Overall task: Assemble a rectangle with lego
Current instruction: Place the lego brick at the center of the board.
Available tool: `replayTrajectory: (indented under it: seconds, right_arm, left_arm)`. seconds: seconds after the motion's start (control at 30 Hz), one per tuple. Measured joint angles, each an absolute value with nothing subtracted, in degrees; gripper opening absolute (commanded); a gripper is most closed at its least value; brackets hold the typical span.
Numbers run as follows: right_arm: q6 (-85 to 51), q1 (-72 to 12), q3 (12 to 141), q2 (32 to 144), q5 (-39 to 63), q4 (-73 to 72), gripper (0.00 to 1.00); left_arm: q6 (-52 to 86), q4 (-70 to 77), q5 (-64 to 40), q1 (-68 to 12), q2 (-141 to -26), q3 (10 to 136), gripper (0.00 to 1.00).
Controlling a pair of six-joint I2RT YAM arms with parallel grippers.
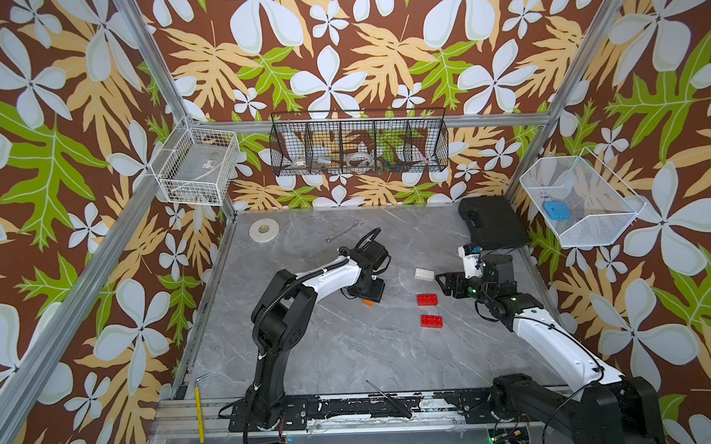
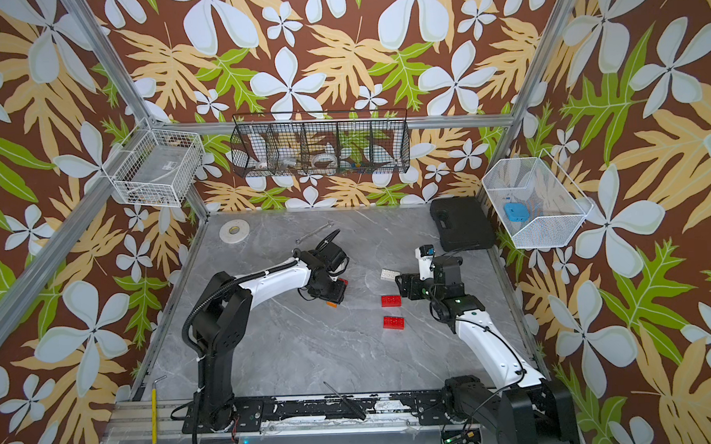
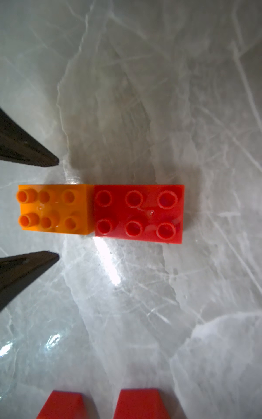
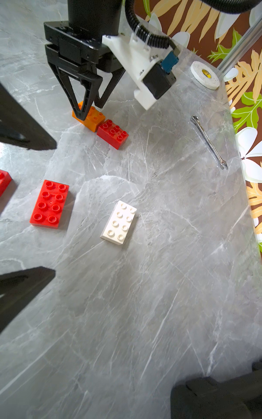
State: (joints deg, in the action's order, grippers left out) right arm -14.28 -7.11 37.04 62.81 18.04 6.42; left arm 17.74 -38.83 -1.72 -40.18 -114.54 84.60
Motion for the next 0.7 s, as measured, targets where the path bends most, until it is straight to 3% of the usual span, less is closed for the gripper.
replayTrajectory:
  seconds: [0.27, 0.7]
  right_arm:
    - [-9.52, -8.43, 42.87, 63.4, 19.73, 10.02, 0.83]
    - [14.0, -25.82, 68.84, 80.25, 15.16, 34.22, 0.8]
  left_arm:
    - [18.09, -38.57, -3.99, -37.6, -105.41, 81.41, 0.62]
    - [17.93, -29.47, -8.73, -34.24, -93.45, 69.38, 0.58]
